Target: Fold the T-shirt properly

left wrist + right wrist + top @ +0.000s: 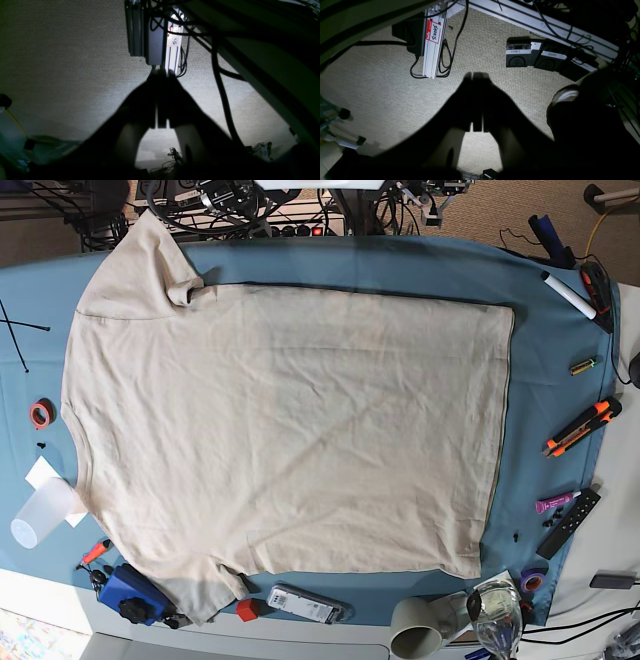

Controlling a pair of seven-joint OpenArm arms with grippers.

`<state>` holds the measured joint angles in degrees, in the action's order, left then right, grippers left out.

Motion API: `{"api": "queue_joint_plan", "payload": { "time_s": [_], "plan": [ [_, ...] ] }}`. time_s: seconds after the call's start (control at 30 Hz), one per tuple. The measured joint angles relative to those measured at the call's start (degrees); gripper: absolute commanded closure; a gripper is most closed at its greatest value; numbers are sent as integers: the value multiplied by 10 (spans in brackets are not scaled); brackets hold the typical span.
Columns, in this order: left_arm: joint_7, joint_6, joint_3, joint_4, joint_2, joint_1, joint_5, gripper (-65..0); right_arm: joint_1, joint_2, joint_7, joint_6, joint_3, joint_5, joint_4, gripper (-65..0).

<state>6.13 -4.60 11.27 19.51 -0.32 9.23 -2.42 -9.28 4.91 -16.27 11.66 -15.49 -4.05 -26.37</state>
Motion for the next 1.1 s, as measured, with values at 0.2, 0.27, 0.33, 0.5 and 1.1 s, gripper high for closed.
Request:
{"api": "queue_joint_plan", "payload": {
  "time_s": [0.2, 0.27, 0.33, 0.5, 1.1],
  "plan": [
    [0, 0, 0, 0, 0, 0, 0, 0, -1, 0, 0, 0, 0, 0, 0, 0],
    [0, 0, 0, 0, 0, 0, 0, 0, -1, 0, 0, 0, 0, 0, 0, 0],
    [0, 0, 0, 0, 0, 1, 0, 0, -1, 0, 0, 0, 0, 0, 0, 0],
    [0, 0, 0, 0, 0, 1, 0, 0, -1, 0, 0, 0, 0, 0, 0, 0],
    [58, -2, -1, 132, -33, 96, 35, 0, -108, 58, -67, 0, 0, 11, -150, 0]
  ]
}}
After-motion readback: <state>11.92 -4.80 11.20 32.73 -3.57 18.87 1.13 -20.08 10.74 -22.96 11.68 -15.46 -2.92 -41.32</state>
